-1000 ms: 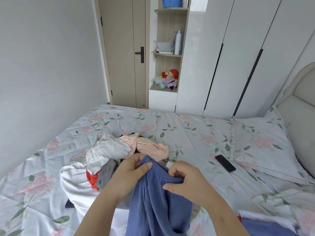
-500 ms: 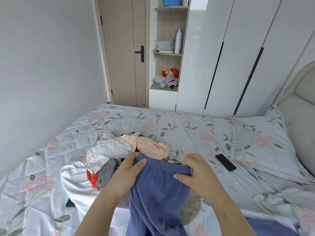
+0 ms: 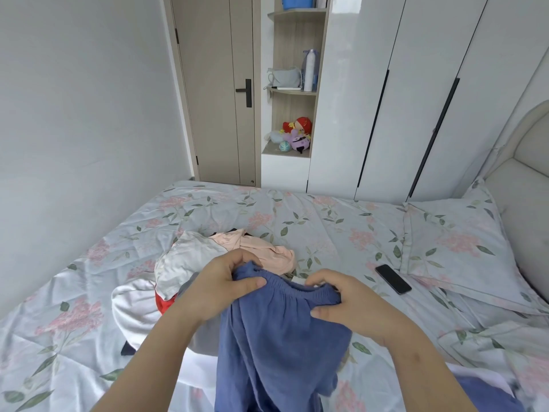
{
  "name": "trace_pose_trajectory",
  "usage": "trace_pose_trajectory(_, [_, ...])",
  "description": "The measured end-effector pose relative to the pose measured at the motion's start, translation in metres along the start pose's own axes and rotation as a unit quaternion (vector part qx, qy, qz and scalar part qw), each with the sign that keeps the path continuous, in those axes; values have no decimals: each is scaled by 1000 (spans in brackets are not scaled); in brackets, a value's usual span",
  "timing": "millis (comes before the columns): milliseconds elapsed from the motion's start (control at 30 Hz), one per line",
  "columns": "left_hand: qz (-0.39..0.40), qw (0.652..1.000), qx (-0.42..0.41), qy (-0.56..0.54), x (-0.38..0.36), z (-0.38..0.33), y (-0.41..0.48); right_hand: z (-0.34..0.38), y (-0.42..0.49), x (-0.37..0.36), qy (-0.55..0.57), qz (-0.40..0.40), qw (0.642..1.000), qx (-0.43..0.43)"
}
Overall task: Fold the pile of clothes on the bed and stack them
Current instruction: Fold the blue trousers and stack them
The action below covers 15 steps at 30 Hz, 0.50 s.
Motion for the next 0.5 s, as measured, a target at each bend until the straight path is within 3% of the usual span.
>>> trace_pose_trajectory(133, [67,991,7,119,-7,-8,6,-13,-4,19,-57,-67,994,-68])
trace_pose_trajectory(233, [45,982,-2,185,-9,-17,13,-20,-12,34,74,-68,992,-80])
trace_pose_trajectory(300, [19,986,0,167,-10,-26,18,-16,-20,42,226,-32,972,-65])
trace_pose_trajectory(367, [-23,996,6,92,-8,-43,24,-2,-26,53,305,-22,951,-33])
trace_pose_trajectory(433, [-54,996,-14,72,-4,-69,31,20,-32,70,324,-75,943,8])
trace_pose_trajectory(500, [-91,982,-65,153,6,-99,39,50,-42,89,309,-154,936,64])
Point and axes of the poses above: each hand's wrist, its own y-axis towards the middle knuckle, its own x-axis out of the back of the hand, z = x × y, the point moved 5 cm from there along y, towards the middle knuckle, and after that the axes turned 13 degrees about -x, right-handed, at the moved point
